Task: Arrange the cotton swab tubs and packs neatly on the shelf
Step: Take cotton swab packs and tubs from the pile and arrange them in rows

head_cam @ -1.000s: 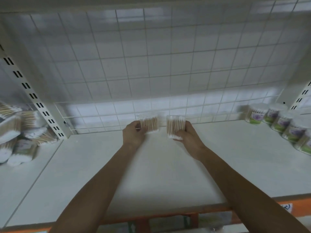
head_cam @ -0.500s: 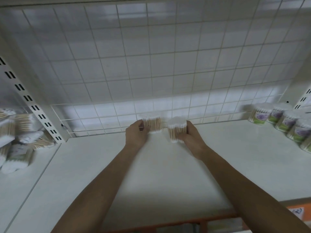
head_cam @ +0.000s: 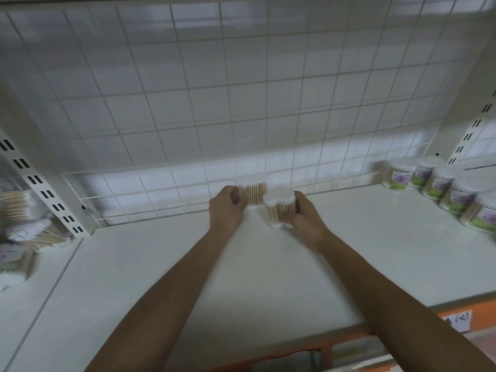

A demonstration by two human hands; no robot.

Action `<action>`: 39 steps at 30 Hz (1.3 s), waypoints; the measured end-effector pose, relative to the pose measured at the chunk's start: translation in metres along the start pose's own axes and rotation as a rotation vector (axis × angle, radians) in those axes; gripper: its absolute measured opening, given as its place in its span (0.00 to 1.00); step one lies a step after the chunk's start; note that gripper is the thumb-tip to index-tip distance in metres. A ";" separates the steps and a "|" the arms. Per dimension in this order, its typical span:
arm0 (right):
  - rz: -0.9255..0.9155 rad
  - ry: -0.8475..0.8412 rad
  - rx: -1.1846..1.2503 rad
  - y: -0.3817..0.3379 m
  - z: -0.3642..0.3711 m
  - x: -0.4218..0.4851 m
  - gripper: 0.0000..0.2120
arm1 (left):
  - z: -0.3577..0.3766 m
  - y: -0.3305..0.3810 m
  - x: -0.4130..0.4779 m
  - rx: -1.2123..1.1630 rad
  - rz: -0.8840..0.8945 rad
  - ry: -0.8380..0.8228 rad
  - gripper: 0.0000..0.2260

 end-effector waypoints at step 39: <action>-0.031 0.227 -0.185 0.028 -0.232 0.004 0.22 | 0.205 0.184 -0.095 -0.251 0.104 -0.341 0.17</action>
Point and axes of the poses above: each hand's wrist, its own x-axis towards the middle knuckle, its own z-axis out of the palm, y = z × x, the point moved 10 cm from there along x, towards the middle knuckle, and after that the axes turned 3 degrees about y, right-handed, at the moved point
